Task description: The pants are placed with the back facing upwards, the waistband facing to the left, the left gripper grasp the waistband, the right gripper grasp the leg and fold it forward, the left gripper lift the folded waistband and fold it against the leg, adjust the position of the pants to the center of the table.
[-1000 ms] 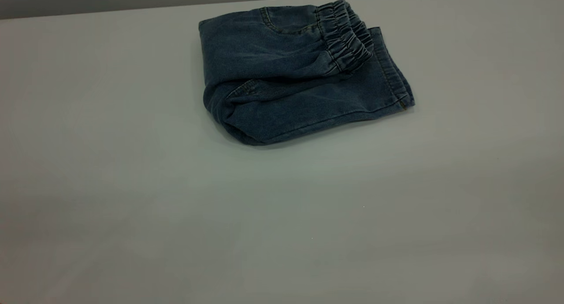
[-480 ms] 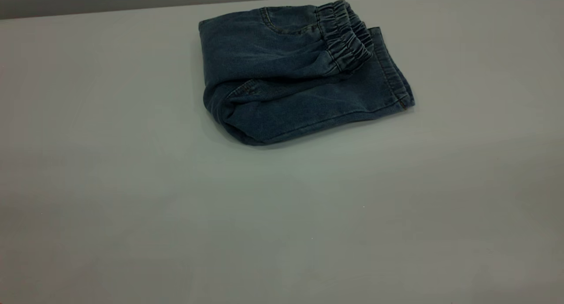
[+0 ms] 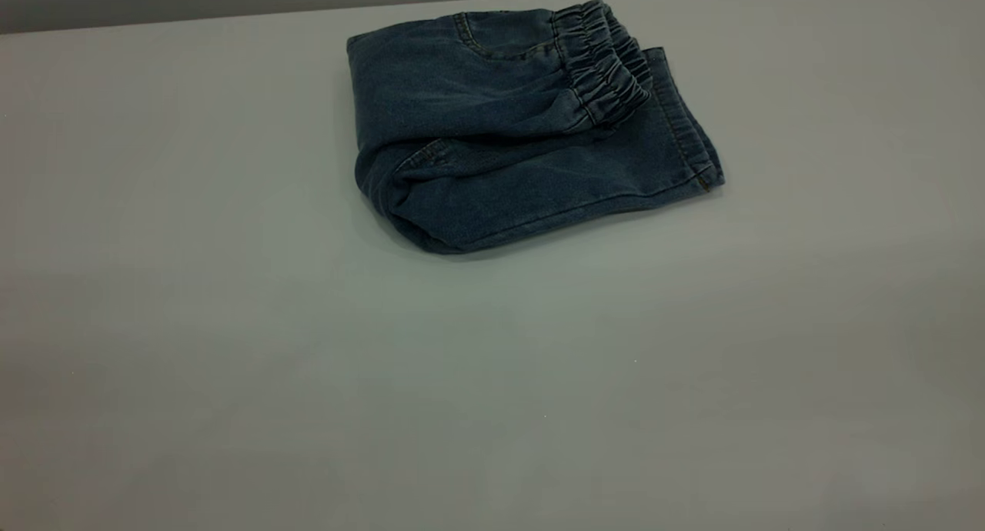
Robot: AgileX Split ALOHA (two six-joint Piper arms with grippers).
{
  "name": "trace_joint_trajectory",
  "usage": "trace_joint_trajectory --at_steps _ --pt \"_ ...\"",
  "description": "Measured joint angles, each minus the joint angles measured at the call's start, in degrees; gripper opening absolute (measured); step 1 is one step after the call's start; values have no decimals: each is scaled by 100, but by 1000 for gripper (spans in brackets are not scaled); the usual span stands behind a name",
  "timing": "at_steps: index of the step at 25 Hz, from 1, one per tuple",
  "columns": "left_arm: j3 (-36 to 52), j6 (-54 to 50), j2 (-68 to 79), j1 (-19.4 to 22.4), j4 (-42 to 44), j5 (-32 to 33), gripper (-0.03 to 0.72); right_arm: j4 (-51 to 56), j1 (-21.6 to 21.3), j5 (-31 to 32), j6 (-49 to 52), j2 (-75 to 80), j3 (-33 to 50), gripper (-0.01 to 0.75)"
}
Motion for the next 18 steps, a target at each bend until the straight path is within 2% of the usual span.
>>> trace_joint_trajectory --at_steps 8,14,18 --pt "0 16 0 -5 0 0 413 -57 0 0 -6 0 0 563" --pt "0 3 0 -5 0 -6 413 -703 0 -152 -71 0 0 563" --pt "0 3 0 -5 0 -6 413 -893 0 -228 275 0 79 563"
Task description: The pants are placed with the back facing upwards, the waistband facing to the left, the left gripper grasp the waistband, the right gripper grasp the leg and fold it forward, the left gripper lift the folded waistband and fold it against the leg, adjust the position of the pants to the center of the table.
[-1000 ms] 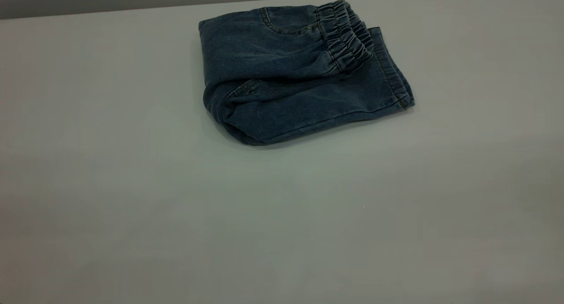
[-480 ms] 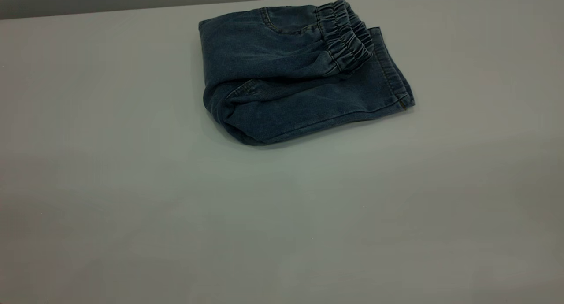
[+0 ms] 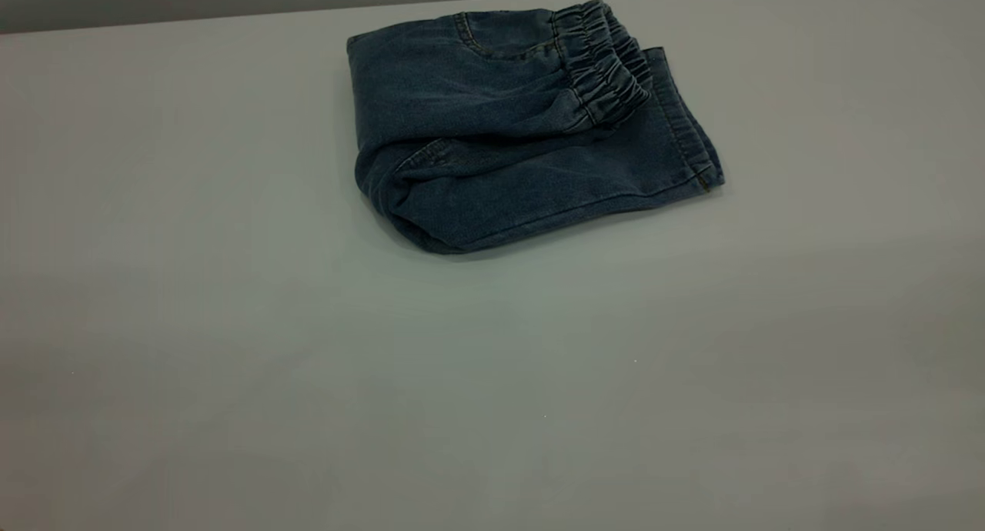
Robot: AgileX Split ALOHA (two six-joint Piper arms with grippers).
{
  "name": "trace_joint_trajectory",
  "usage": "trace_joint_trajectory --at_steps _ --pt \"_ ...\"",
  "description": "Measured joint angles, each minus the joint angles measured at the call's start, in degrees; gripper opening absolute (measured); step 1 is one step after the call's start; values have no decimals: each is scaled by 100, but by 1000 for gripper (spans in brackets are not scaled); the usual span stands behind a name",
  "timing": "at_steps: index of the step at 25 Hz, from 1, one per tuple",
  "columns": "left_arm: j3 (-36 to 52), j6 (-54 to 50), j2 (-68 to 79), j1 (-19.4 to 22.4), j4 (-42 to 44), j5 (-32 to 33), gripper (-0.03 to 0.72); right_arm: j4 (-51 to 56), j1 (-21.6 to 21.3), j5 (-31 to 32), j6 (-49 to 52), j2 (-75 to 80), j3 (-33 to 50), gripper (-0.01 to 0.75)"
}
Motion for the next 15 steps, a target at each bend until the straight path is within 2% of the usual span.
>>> trace_joint_trajectory --at_steps 8,15 --pt "0 0 0 0 0 -3 413 -411 0 15 824 0 19 563" --pt "0 0 0 0 0 -3 413 -445 0 15 870 0 24 563"
